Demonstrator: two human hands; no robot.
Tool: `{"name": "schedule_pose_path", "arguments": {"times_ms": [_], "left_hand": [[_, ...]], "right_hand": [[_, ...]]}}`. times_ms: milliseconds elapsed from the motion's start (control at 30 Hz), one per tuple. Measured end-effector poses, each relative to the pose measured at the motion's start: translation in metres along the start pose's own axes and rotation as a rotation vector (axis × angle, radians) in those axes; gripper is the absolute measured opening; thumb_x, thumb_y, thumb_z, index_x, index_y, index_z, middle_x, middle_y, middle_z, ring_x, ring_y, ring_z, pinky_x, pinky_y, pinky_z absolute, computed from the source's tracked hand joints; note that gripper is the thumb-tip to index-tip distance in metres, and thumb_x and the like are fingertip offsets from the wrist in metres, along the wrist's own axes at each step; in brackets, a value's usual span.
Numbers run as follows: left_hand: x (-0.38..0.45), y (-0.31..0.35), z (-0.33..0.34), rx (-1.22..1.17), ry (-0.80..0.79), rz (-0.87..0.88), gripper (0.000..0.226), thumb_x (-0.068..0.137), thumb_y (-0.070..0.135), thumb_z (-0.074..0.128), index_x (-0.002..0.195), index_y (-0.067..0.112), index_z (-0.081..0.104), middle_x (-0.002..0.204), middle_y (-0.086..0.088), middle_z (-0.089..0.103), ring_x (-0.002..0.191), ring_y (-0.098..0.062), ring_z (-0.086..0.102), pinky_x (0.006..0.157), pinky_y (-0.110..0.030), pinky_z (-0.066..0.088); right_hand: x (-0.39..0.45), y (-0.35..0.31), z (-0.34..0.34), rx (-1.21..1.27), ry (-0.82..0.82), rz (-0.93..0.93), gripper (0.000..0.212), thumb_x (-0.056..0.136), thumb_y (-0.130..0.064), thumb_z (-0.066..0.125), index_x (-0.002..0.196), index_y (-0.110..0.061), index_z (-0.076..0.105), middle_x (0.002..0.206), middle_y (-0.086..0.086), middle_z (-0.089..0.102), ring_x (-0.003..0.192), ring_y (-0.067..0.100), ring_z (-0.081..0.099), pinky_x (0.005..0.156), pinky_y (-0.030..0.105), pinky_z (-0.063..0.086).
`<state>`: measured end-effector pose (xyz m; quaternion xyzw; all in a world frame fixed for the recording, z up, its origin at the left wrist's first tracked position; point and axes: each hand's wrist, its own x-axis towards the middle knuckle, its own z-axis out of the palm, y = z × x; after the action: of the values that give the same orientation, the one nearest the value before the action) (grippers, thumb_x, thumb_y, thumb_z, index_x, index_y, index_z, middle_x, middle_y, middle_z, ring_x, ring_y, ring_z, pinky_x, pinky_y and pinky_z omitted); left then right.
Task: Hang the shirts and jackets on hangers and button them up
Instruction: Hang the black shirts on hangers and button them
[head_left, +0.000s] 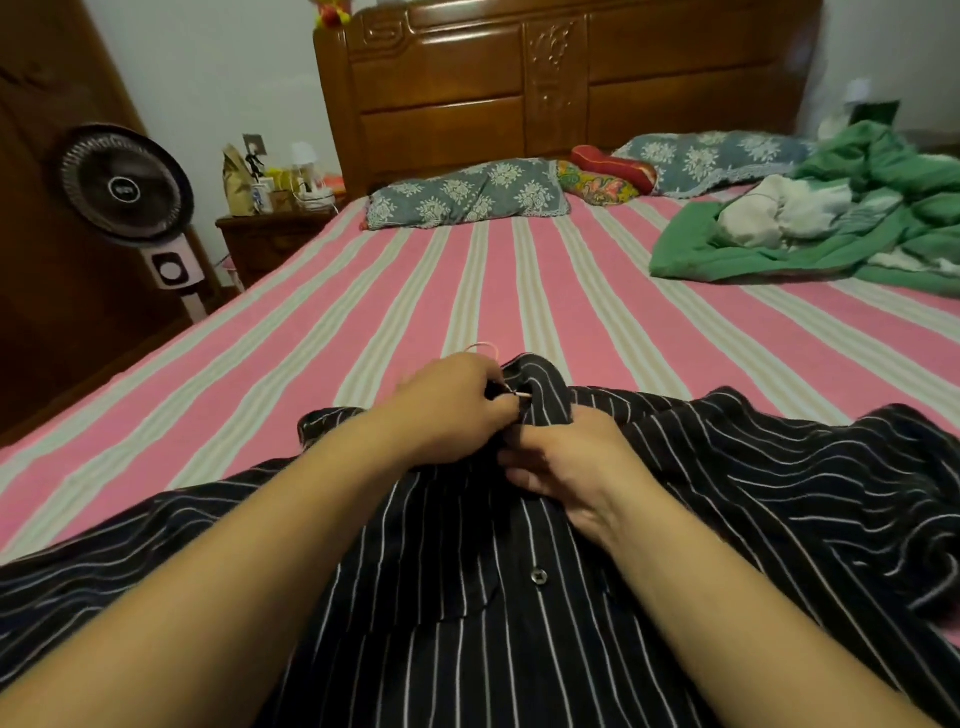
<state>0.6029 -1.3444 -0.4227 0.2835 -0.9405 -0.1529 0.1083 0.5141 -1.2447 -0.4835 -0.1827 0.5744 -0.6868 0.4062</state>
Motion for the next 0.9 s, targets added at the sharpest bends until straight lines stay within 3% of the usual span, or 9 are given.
{"name": "schedule_pose_path", "arguments": {"times_ms": [100, 200, 333, 400, 467, 567, 667, 767, 900], "left_hand": [[-0.024, -0.011, 0.028, -0.295, 0.001, -0.074, 0.018, 0.095, 0.032, 0.067, 0.086, 0.017, 0.067, 0.079, 0.002, 0.067, 0.074, -0.014, 0.062, 0.066, -0.027, 0.044], [-0.036, -0.029, 0.049, -0.687, 0.052, -0.154, 0.008, 0.093, 0.022, 0.072, 0.091, 0.016, 0.076, 0.087, -0.003, 0.077, 0.088, -0.02, 0.073, 0.088, -0.041, 0.057], [-0.03, -0.041, 0.053, -1.0, -0.022, -0.199, 0.016, 0.099, 0.015, 0.063, 0.099, 0.008, 0.077, 0.099, -0.018, 0.076, 0.097, -0.03, 0.072, 0.104, -0.053, 0.05], [-0.028, -0.043, 0.056, -1.02, -0.025, -0.215, 0.013, 0.097, 0.016, 0.067, 0.097, 0.009, 0.078, 0.099, -0.019, 0.076, 0.099, -0.032, 0.072, 0.104, -0.054, 0.05], [-0.027, -0.043, 0.058, -1.015, 0.021, -0.237, 0.006, 0.091, 0.015, 0.074, 0.092, 0.01, 0.078, 0.097, -0.02, 0.076, 0.093, -0.031, 0.072, 0.103, -0.056, 0.051], [-0.026, -0.04, 0.058, -1.025, 0.075, -0.258, 0.005, 0.086, 0.012, 0.079, 0.087, 0.013, 0.074, 0.093, -0.018, 0.074, 0.085, -0.025, 0.068, 0.101, -0.054, 0.052], [-0.027, -0.038, 0.057, -1.003, 0.029, -0.221, 0.002, 0.087, 0.01, 0.077, 0.087, 0.01, 0.075, 0.088, -0.018, 0.073, 0.08, -0.023, 0.066, 0.091, -0.046, 0.055], [-0.028, -0.037, 0.056, -0.968, 0.015, -0.218, 0.005, 0.086, 0.007, 0.076, 0.083, 0.011, 0.075, 0.079, -0.008, 0.073, 0.075, -0.016, 0.066, 0.08, -0.035, 0.052], [-0.028, -0.034, 0.056, -0.959, 0.016, -0.25, 0.013, 0.084, 0.006, 0.075, 0.075, 0.015, 0.075, 0.074, -0.006, 0.072, 0.072, -0.015, 0.066, 0.079, -0.033, 0.052]], "right_hand": [[-0.004, 0.008, 0.003, 0.063, 0.031, 0.004, 0.02, 0.085, 0.014, 0.06, 0.09, -0.003, 0.069, 0.079, 0.01, 0.076, 0.07, 0.018, 0.074, 0.064, 0.031, 0.063], [0.002, 0.007, -0.008, 0.126, -0.024, 0.087, 0.015, 0.087, 0.014, 0.061, 0.099, 0.007, 0.064, 0.08, 0.015, 0.074, 0.07, 0.023, 0.074, 0.063, 0.03, 0.062], [0.007, -0.002, -0.019, 0.158, -0.134, 0.22, 0.027, 0.089, 0.013, 0.06, 0.115, 0.011, 0.062, 0.089, 0.02, 0.074, 0.07, 0.025, 0.074, 0.058, 0.029, 0.06], [0.006, -0.004, -0.02, 0.136, -0.129, 0.24, 0.027, 0.088, 0.011, 0.063, 0.114, 0.007, 0.06, 0.079, 0.015, 0.07, 0.059, 0.016, 0.068, 0.049, 0.023, 0.055], [0.007, -0.006, -0.022, 0.093, -0.091, 0.232, 0.014, 0.088, 0.008, 0.064, 0.099, 0.0, 0.061, 0.07, 0.009, 0.063, 0.049, 0.007, 0.054, 0.041, 0.017, 0.044], [0.005, -0.009, -0.023, -0.019, -0.081, 0.178, 0.01, 0.087, 0.004, 0.066, 0.084, -0.006, 0.063, 0.064, 0.004, 0.059, 0.049, 0.007, 0.048, 0.043, 0.017, 0.043], [0.001, -0.005, -0.015, -0.103, -0.077, 0.057, 0.018, 0.085, 0.007, 0.064, 0.076, -0.008, 0.059, 0.053, 0.0, 0.051, 0.046, 0.009, 0.044, 0.044, 0.021, 0.042], [0.002, 0.006, -0.006, -0.211, 0.038, -0.076, 0.017, 0.08, 0.004, 0.067, 0.086, -0.009, 0.058, 0.054, 0.0, 0.051, 0.047, 0.011, 0.047, 0.044, 0.023, 0.042], [0.003, 0.01, -0.006, -0.15, 0.09, -0.059, 0.043, 0.08, 0.003, 0.074, 0.118, -0.003, 0.054, 0.062, 0.003, 0.06, 0.048, 0.008, 0.056, 0.047, 0.023, 0.05]]}}
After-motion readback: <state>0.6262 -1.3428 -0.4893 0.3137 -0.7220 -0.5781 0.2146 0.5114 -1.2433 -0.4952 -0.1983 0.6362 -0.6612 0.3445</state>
